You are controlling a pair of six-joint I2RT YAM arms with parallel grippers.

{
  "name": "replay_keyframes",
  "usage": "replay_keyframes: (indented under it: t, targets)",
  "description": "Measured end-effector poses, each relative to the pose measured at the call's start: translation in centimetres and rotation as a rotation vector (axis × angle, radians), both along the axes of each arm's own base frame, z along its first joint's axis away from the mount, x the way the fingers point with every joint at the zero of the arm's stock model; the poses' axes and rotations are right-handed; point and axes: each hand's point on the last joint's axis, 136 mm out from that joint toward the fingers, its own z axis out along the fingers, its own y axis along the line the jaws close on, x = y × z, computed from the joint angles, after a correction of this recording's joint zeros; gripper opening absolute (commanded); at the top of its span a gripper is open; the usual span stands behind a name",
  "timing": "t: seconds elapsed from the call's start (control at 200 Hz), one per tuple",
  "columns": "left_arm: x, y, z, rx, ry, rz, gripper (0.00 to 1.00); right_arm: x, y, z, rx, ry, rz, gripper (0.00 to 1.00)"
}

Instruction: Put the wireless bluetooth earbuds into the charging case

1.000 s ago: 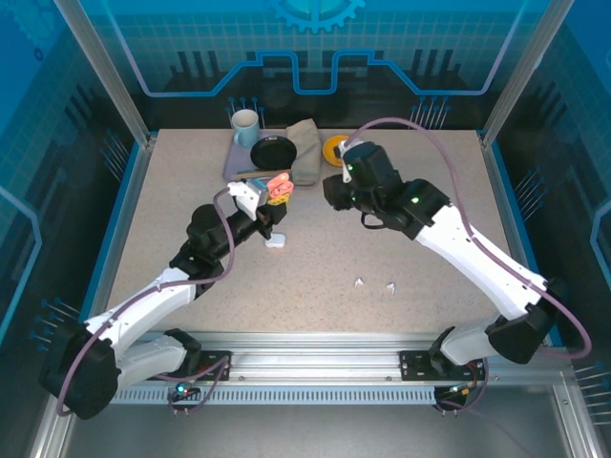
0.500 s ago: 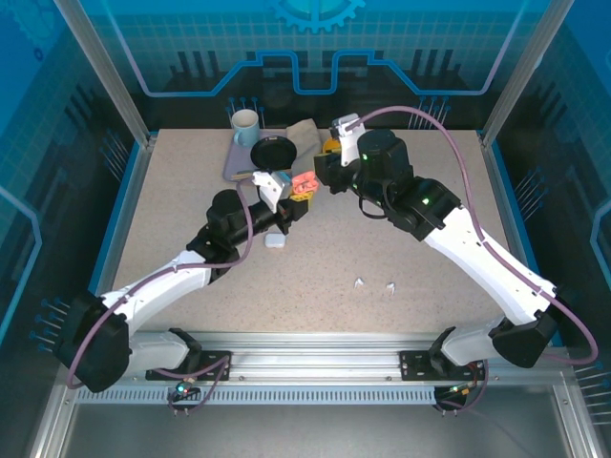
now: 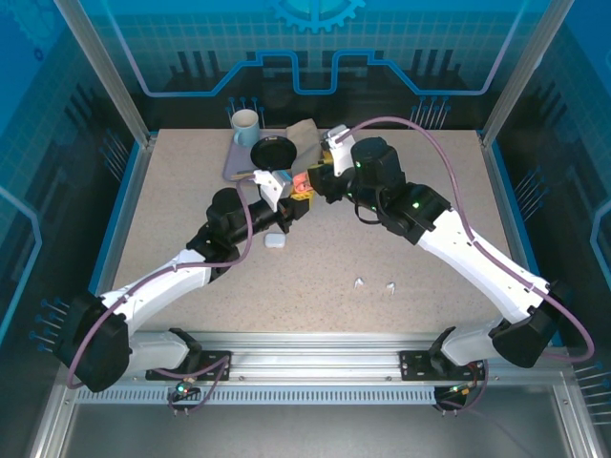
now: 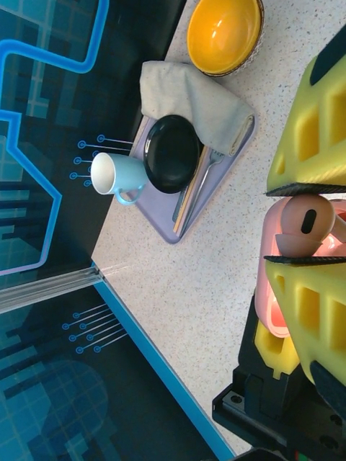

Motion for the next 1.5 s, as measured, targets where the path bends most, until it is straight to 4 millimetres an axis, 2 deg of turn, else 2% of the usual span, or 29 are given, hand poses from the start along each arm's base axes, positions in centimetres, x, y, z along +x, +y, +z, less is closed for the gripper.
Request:
replay_keyframes:
  t: [0.89, 1.336, 1.501]
  targets:
    - [-0.1, -0.2, -0.2, 0.006, 0.009, -0.006, 0.00, 0.3, 0.1, -2.6, -0.024, 0.042, 0.005, 0.25]
    - [-0.1, -0.2, -0.5, 0.014, 0.022, -0.005, 0.00, 0.3, 0.3, -3.0, -0.031, 0.031, 0.022, 0.24]
    - [-0.1, -0.2, -0.5, 0.014, 0.022, -0.005, 0.00, 0.2, 0.4, -3.0, -0.036, 0.027, 0.036, 0.27]
